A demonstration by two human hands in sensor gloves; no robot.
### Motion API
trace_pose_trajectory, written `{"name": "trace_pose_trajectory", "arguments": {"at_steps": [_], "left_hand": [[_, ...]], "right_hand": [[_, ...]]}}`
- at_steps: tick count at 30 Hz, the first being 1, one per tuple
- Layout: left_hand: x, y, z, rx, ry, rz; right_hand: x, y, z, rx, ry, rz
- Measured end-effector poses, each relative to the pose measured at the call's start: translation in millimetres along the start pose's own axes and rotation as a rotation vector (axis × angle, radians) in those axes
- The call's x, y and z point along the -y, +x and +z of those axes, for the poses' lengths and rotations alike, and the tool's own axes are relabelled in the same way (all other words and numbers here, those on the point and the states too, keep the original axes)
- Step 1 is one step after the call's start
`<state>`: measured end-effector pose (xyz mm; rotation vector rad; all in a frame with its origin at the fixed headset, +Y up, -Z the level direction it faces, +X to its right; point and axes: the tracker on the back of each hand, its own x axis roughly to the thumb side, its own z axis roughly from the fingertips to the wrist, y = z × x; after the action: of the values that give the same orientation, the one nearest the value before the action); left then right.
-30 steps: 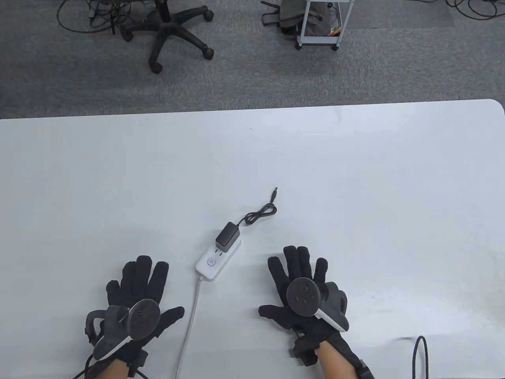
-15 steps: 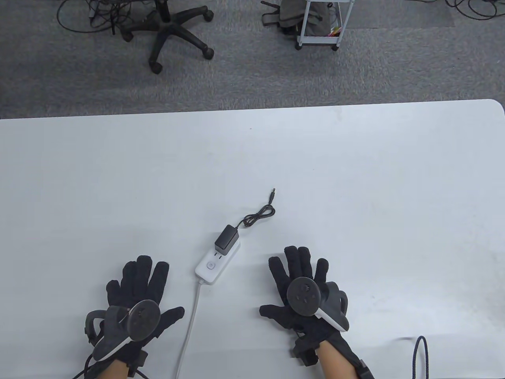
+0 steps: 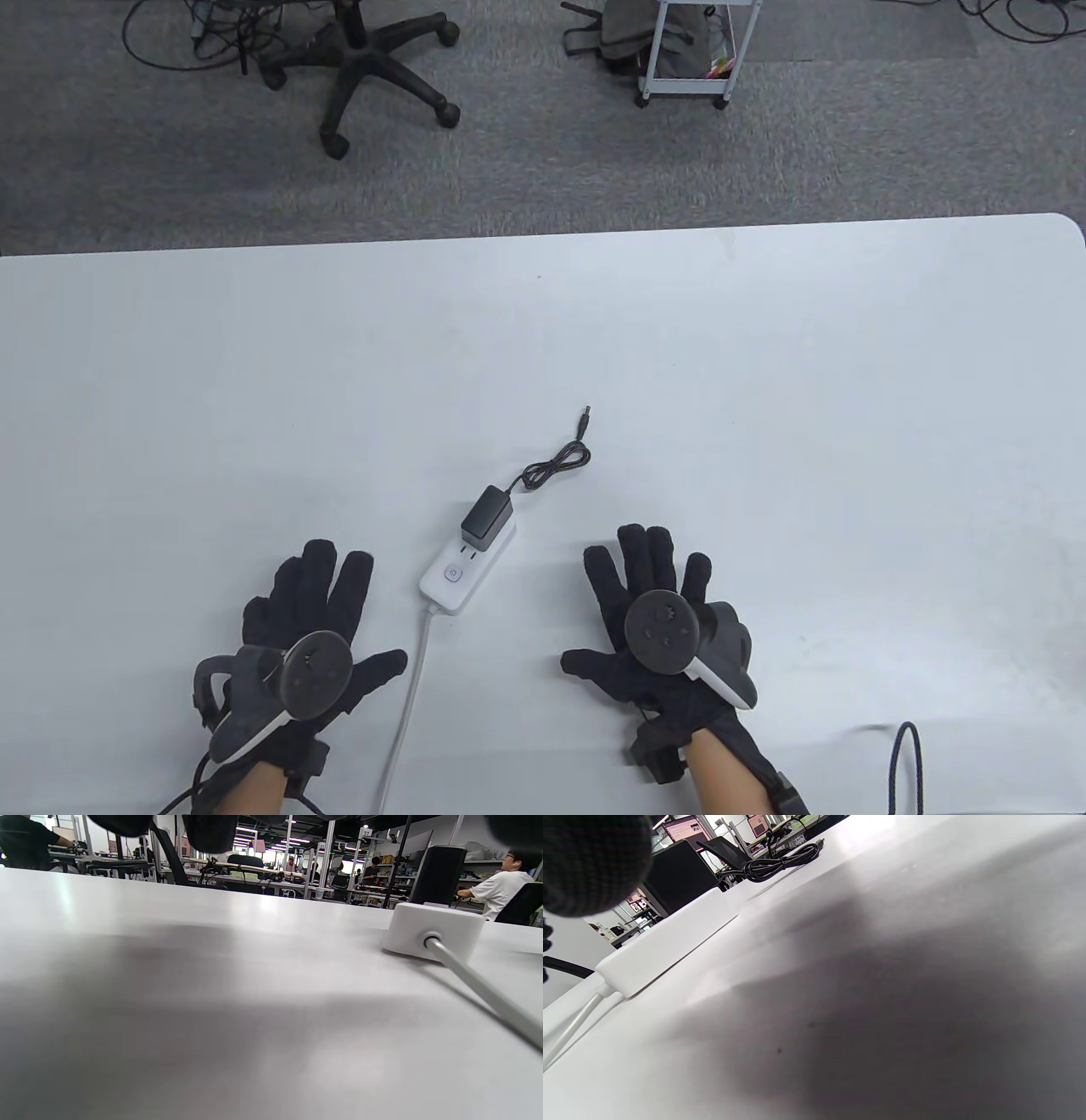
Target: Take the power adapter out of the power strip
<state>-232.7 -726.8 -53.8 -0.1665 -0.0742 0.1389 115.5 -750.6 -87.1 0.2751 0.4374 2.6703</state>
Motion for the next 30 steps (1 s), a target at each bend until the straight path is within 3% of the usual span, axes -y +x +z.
{"name": "trace_pose_trajectory", "arguments": {"at_steps": [9, 16, 25, 30], "left_hand": [[-5, 39, -49, -0.023, -0.076, -0.018], [8, 74, -75, -0.069, -0.09, -0.056], [20, 94, -88, -0.149, -0.164, -0.172], [20, 93, -87, -0.141, -0.131, -0.141]], "right_hand": [[-5, 6, 2, 0.023, 0.017, 0.042], [-1, 7, 3, 0.042, 0.003, 0.013], [1, 10, 5, 0.07, -0.005, 0.001], [1, 8, 4, 0.058, 0.005, -0.006]]}}
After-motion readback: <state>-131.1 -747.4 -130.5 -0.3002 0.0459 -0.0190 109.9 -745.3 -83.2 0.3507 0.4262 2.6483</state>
